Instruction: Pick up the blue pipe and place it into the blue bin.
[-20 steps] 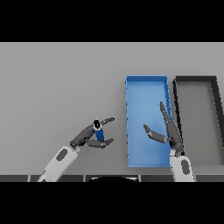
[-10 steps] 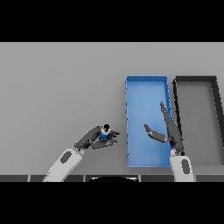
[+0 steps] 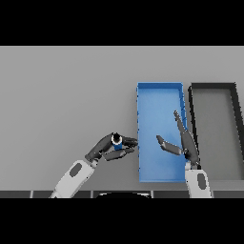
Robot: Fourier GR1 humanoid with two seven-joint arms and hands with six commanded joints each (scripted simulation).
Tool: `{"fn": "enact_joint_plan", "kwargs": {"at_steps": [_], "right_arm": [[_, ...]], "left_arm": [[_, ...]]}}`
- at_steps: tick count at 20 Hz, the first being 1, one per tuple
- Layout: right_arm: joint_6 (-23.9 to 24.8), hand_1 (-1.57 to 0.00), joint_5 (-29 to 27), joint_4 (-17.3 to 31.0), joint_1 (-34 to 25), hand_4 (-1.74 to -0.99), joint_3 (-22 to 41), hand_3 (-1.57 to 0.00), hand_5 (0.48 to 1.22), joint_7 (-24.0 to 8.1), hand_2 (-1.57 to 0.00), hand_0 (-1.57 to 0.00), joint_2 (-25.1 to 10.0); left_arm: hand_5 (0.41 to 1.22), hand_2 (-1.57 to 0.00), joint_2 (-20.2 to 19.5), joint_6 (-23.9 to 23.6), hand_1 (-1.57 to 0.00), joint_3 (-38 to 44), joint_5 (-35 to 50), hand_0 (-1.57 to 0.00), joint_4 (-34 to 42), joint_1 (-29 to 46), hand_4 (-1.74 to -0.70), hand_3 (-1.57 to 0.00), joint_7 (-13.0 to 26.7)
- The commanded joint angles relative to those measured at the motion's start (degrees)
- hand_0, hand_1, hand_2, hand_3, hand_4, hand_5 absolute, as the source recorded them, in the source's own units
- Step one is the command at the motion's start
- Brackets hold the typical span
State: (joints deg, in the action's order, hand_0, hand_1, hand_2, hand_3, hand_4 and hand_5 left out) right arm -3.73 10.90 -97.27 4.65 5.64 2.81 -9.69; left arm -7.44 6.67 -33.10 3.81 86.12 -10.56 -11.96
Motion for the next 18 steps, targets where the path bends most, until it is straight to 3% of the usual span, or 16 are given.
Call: {"fn": "enact_joint_plan", "kwargs": {"at_steps": [1, 8, 14, 18], "right_arm": [[0.2, 0.00, 0.6, 0.3, 0.6, -1.138, 0.4, 0.00, 0.552, 0.8, 0.00, 0.00, 0.2], [-0.1, 0.00, 0.2, -0.6, 0.9, -1.123, -0.2, 0.00, 0.571, 1.0, 0.00, 0.00, -0.7], [-1.2, 0.00, 0.2, 0.2, 0.1, -1.123, 0.0, 0.00, 0.578, 0.9, 0.00, 0.00, -1.4], [-1.3, 0.00, -0.4, 0.3, -1.0, -1.191, -0.3, 0.00, 0.577, 0.5, 0.00, 0.00, -1.4]], "left_arm": [[1.213, -1.55, 0.3, -0.2, -1.55, -0.2, -0.2, -1.55, 1.1, 0.0, -1.48, -1.55, 1.2], [1.219, -1.57, 1.2, 1.6, -1.57, 0.4, -0.5, -1.57, 5.4, -2.7, -1.47, -1.57, 7.9], [1.220, -1.57, 2.0, 3.5, -1.57, 0.5, -1.3, -1.57, 6.2, -1.8, -1.47, -1.57, 9.1], [1.220, -1.57, 2.3, 4.3, -1.57, 1.0, -2.3, -1.57, 5.7, -1.1, -1.47, -1.57, 8.4]]}}
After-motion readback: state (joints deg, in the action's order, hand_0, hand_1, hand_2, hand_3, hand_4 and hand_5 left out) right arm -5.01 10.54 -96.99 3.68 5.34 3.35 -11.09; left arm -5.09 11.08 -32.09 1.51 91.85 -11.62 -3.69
